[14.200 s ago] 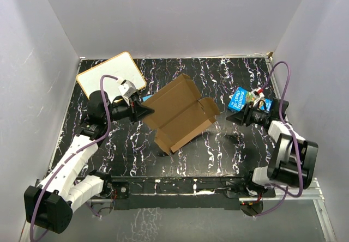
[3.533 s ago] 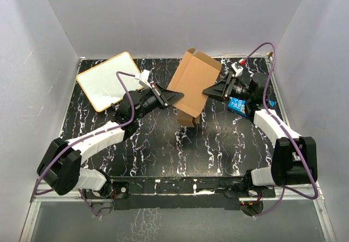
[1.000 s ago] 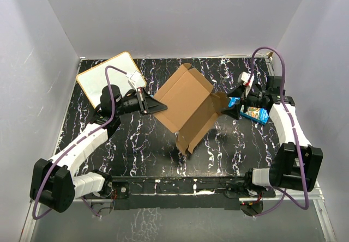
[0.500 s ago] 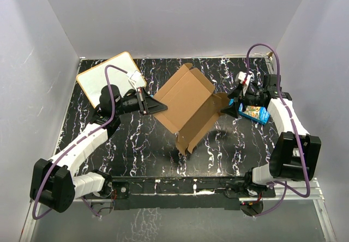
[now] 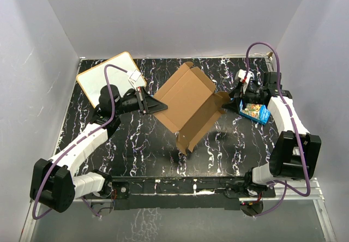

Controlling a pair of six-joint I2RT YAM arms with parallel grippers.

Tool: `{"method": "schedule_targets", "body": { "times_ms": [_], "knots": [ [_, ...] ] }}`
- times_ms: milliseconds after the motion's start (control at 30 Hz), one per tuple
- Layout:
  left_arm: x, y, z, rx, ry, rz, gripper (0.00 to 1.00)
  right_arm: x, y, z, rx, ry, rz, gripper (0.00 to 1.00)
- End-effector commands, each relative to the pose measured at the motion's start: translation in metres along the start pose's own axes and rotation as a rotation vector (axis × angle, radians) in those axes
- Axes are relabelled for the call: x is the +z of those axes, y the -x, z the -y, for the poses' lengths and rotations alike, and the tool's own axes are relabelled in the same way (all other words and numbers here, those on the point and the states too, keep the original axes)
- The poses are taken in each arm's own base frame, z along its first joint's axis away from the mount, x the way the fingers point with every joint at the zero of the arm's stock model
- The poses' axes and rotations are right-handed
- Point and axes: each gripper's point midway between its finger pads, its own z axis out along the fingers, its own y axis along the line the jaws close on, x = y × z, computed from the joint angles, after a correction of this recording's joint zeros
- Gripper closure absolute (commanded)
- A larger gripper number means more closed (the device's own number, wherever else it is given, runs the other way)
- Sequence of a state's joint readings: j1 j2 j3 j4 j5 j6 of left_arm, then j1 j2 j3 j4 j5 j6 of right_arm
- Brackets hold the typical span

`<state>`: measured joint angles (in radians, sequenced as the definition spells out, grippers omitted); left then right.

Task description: Fold the paper box

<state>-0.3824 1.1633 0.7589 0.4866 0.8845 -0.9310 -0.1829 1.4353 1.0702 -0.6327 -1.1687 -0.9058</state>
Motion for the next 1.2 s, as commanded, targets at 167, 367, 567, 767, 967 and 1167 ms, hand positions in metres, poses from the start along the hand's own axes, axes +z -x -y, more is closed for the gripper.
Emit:
{"method": "schedule_targets", "body": {
  "times_ms": [167, 367, 567, 767, 967, 1167],
  "knots": [
    [-0.005, 0.002, 0.019, 0.062, -0.057, 0.004, 1.0, -0.005, 0.023, 0.005, -0.142, -0.029, 0.02, 0.73],
    [-0.007, 0.002, 0.015, 0.08, -0.031, 0.018, 1.0, -0.009, 0.022, -0.001, -0.141, -0.046, -0.002, 0.92],
    [-0.008, 0.005, 0.002, 0.13, 0.051, 0.031, 1.0, -0.014, 0.017, -0.016, -0.13, -0.05, -0.029, 0.92],
    [-0.01, 0.012, -0.021, 0.229, 0.174, 0.027, 1.0, -0.018, 0.0, -0.025, -0.069, -0.08, -0.078, 0.92],
    [-0.01, 0.014, -0.039, 0.302, 0.248, -0.008, 1.0, -0.014, -0.015, -0.028, 0.018, -0.108, -0.078, 0.92],
    [-0.017, 0.017, -0.058, 0.358, 0.365, -0.002, 1.0, -0.011, -0.023, -0.031, 0.072, -0.108, -0.074, 0.92]
  ]
}}
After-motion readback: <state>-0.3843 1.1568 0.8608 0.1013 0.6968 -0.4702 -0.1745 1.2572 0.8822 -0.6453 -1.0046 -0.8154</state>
